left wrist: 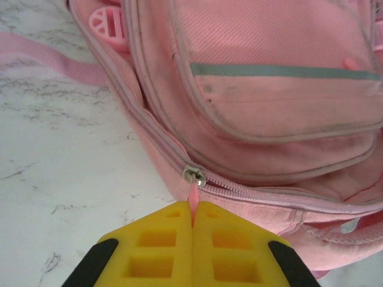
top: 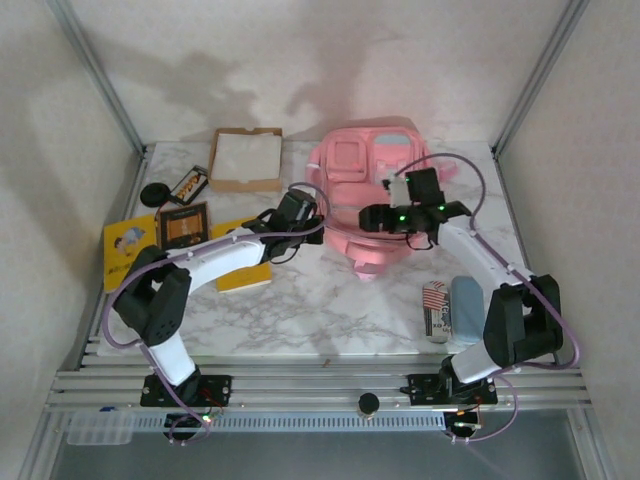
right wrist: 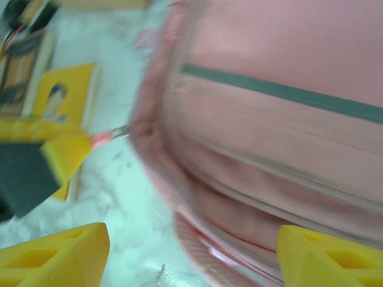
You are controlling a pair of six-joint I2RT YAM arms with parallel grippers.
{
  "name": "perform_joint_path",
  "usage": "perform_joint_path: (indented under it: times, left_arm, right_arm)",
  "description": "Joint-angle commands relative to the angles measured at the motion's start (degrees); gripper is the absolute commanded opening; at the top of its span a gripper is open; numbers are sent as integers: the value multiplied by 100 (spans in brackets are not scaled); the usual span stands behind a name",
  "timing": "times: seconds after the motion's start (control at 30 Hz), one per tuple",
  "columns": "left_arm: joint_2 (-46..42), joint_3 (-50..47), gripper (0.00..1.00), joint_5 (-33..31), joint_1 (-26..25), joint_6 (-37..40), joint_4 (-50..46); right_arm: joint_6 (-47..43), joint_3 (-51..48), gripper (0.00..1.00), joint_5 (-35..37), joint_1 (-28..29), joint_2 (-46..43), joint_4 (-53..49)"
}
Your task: Pack the student bag
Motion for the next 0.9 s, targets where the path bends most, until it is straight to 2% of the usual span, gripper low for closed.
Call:
perform_joint_path:
  times: [0.0,0.17,0.3,0.43,0.57,0.7,0.8,0.87]
  left_arm:
    - [-327,-63,0,28,38,-82,268]
    - [-338,-56,0,79,38,-78,232]
    - [-330,-55,0,-30,47,-56,159]
    - [-295,-73,0,-39,52,-69,120]
    - [-283,-73,0,-83,56,-62,84]
    - [-273,-38,0,-82,65,-56,45]
    - [-259,-47,0,-118,65,-88,27]
    - [-228,-56,0,-133,65,-110,6]
  right_arm:
    - [-1379,-8,75,-512,117,40,497]
    - [-2589,407,75,-970,316,685,305]
    - [-3253,338,74,-1508,359,979,441]
    - [-3544,358,73,-1329,416,1287,764]
    - [-3879,546,69,-1453,478,1642,733]
    - [-4188,717,59,-1573,504,2006,553]
    - [-4287,830,47,-1498,563,2167,533]
    - [-4375,860,33,-1385,601,2183,515]
